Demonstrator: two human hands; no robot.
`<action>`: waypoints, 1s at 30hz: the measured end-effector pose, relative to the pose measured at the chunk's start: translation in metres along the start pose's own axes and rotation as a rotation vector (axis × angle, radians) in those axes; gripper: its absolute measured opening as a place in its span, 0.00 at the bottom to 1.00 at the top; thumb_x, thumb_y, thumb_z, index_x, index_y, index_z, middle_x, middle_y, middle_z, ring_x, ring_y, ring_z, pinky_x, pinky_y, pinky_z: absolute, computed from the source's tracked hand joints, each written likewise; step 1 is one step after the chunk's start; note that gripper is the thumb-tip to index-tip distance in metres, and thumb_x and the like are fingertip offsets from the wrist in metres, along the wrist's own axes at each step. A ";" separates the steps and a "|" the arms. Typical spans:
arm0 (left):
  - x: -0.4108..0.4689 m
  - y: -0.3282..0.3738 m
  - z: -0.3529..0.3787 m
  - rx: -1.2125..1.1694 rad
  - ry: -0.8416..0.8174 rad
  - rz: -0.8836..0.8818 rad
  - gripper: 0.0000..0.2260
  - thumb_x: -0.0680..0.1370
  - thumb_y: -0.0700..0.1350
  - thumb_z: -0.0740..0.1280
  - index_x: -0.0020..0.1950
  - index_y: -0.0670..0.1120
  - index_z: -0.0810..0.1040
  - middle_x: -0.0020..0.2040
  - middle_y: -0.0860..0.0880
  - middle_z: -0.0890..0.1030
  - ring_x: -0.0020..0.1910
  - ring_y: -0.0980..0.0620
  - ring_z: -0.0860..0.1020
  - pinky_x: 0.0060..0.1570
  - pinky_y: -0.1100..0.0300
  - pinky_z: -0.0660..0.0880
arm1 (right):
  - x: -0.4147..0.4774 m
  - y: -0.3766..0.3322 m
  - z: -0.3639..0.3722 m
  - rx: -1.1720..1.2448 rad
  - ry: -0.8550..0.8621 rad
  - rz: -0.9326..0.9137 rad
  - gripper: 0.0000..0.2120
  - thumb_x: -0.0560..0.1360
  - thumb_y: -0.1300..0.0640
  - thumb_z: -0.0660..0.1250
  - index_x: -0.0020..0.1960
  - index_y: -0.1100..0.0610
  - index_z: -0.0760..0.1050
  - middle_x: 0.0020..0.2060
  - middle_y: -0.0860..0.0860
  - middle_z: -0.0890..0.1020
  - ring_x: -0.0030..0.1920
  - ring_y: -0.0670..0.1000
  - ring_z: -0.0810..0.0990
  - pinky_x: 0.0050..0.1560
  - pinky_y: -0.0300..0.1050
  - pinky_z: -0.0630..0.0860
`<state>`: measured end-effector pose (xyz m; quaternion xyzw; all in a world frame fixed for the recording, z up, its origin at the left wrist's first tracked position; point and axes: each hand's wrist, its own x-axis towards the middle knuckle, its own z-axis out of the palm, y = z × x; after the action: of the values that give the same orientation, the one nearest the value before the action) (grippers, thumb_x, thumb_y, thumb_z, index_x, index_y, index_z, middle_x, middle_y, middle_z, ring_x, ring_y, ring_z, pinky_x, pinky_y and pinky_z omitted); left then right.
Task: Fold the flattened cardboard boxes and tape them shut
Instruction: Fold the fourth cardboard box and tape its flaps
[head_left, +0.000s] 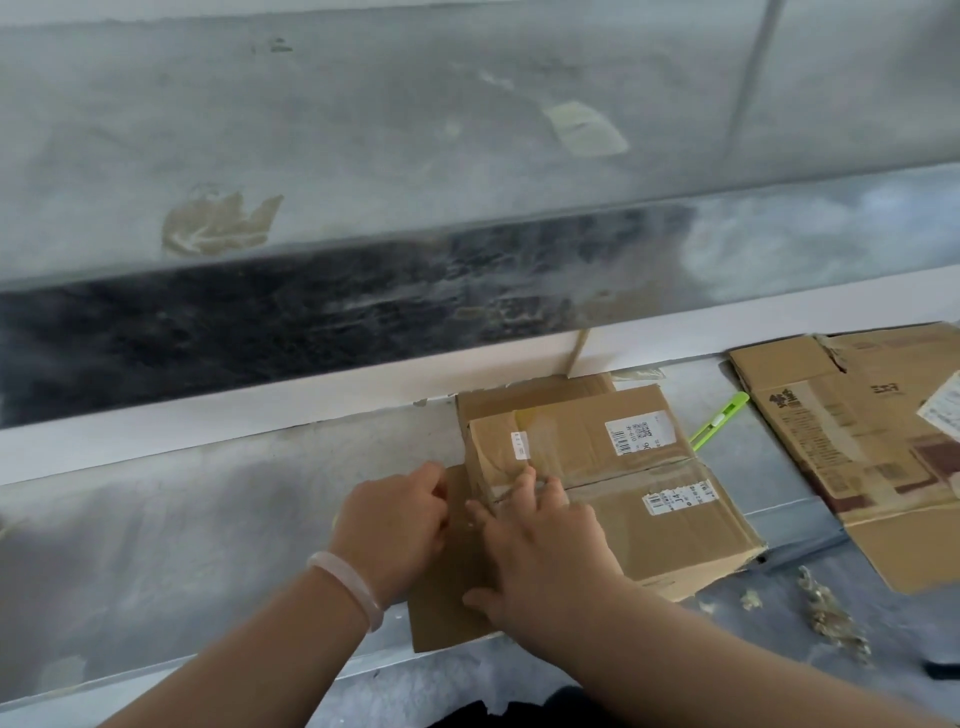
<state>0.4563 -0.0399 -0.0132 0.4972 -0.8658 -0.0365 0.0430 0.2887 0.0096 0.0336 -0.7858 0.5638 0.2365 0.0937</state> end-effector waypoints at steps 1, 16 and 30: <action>0.000 0.001 0.000 -0.003 0.004 -0.011 0.07 0.79 0.54 0.62 0.50 0.54 0.77 0.42 0.56 0.77 0.33 0.57 0.72 0.36 0.68 0.68 | -0.003 0.007 -0.001 0.035 0.037 -0.038 0.38 0.76 0.28 0.47 0.78 0.43 0.37 0.77 0.64 0.52 0.75 0.68 0.56 0.65 0.62 0.67; -0.004 0.029 -0.020 0.112 -0.067 -0.180 0.12 0.58 0.47 0.82 0.27 0.56 0.79 0.38 0.56 0.77 0.21 0.57 0.69 0.26 0.71 0.47 | 0.032 0.265 0.109 0.323 0.252 0.373 0.29 0.76 0.64 0.59 0.75 0.49 0.62 0.74 0.49 0.65 0.76 0.52 0.59 0.74 0.49 0.58; -0.011 0.027 -0.010 0.021 -0.108 -0.413 0.07 0.76 0.57 0.66 0.46 0.61 0.84 0.50 0.62 0.73 0.38 0.58 0.76 0.33 0.64 0.64 | -0.034 0.214 0.086 1.262 0.619 0.429 0.08 0.82 0.54 0.57 0.48 0.45 0.73 0.33 0.47 0.78 0.30 0.45 0.73 0.30 0.42 0.69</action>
<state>0.4396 -0.0171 -0.0010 0.6618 -0.7469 -0.0622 -0.0171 0.0585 -0.0003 0.0005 -0.4857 0.7346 -0.3527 0.3164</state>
